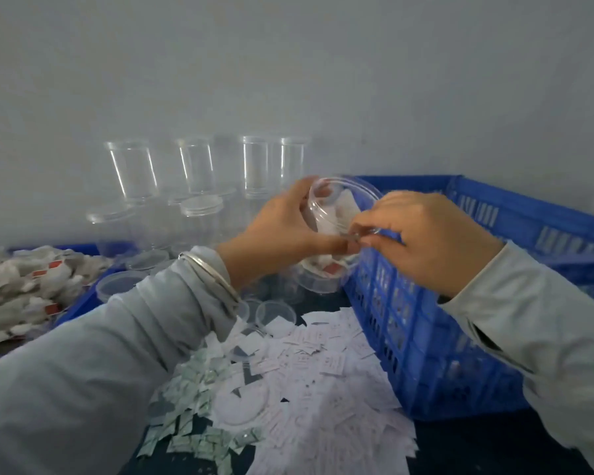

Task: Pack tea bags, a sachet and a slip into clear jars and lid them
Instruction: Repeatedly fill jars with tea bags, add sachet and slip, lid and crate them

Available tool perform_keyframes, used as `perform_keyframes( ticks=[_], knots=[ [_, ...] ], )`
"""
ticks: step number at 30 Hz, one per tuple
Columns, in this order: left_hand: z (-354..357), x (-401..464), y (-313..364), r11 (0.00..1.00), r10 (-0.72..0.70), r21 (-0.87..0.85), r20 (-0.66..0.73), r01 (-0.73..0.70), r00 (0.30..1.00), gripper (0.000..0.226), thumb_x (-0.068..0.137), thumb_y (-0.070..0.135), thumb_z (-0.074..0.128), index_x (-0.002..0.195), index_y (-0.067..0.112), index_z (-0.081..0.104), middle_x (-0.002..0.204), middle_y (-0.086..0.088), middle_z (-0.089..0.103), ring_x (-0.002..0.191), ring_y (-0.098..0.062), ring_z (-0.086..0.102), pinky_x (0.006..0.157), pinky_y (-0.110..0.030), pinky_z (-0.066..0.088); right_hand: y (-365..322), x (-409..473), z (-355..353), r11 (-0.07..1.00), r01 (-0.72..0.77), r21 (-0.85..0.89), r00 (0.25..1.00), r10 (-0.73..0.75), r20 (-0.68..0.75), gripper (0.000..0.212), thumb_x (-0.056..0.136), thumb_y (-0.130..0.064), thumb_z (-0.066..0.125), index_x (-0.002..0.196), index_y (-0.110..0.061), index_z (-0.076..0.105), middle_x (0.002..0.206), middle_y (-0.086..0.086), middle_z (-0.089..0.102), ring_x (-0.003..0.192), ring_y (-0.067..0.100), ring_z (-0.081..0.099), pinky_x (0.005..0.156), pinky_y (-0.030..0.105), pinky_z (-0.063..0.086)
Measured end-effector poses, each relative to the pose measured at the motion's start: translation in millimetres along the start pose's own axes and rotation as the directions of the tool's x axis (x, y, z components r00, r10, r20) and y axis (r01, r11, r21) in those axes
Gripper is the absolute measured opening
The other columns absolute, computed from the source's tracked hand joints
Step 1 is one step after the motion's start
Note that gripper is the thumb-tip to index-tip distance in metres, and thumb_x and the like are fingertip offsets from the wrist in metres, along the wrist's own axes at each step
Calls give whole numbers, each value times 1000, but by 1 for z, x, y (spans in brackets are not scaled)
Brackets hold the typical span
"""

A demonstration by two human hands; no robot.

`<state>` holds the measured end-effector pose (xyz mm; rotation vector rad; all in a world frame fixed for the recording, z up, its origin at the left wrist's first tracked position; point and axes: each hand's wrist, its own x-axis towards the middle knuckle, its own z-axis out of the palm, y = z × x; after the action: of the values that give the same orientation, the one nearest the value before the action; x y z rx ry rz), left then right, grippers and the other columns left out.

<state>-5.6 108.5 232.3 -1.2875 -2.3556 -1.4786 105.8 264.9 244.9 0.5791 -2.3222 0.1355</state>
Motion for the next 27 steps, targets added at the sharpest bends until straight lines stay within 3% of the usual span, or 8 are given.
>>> perform_keyframes(
  ticks=[3, 7, 13, 17, 21, 25, 27],
  knots=[
    [20, 38, 29, 993, 118, 24, -23, -117, 993, 93, 50, 48, 87, 131, 32, 44, 108, 24, 51, 94, 1, 59, 86, -28, 52, 31, -4, -33, 993, 9, -120, 997, -18, -74, 15, 74, -1, 63, 85, 2, 73, 71, 13, 69, 68, 33, 64, 67, 42, 53],
    [52, 86, 49, 983, 176, 66, -66, -172, 982, 97, 55, 46, 87, 138, 30, 39, 118, 1, 49, 105, -13, 53, 97, -32, 46, 74, -9, -63, 968, -37, -248, 996, 14, -92, 17, 76, -3, 60, 86, -1, 74, 70, 12, 68, 69, 32, 61, 68, 38, 49],
    [106, 146, 44, 984, 174, 59, -90, -169, 981, 97, 58, 44, 87, 140, 27, 39, 119, -1, 48, 109, -16, 50, 94, -27, 42, 142, -12, -69, 924, -179, -337, 981, 192, 4, 16, 86, -3, 61, 96, -6, 73, 87, 14, 70, 89, 34, 59, 80, 43, 47],
    [132, 181, 25, 993, 114, -20, -73, -116, 991, 90, 63, 38, 86, 139, 27, 40, 129, -4, 53, 112, -14, 54, 97, -27, 44, 186, -7, -51, 865, -289, -410, 936, 345, 69, 22, 93, -15, 54, 107, -14, 71, 100, 12, 67, 100, 30, 56, 87, 41, 45],
    [150, 201, 0, 997, 13, -78, -34, -16, 999, 76, 67, 36, 85, 131, 27, 44, 118, 6, 61, 95, 0, 59, 80, -14, 51, 219, -3, -21, 815, -336, -472, 871, 460, 175, 24, 95, -18, 51, 113, -23, 66, 109, 9, 62, 104, 28, 56, 85, 33, 46],
    [155, 217, -19, 991, -128, 20, -163, 133, 978, 83, 71, 31, 80, 141, 18, 36, 113, 8, 52, 90, -6, 51, 63, -10, 38, 245, 17, -2, 798, -342, -496, 845, 493, 210, 24, 94, -16, 49, 110, -22, 66, 101, 9, 64, 91, 31, 58, 71, 31, 42],
    [155, 221, -26, 979, -194, 24, -221, 204, 956, 75, 78, 21, 71, 142, 13, 34, 120, 2, 51, 83, -10, 54, 66, -18, 45, 257, 31, 9, 784, -327, -528, 837, 499, 223, 23, 93, -14, 50, 107, -22, 67, 91, 6, 61, 79, 28, 54, 66, 30, 39]
  ],
)
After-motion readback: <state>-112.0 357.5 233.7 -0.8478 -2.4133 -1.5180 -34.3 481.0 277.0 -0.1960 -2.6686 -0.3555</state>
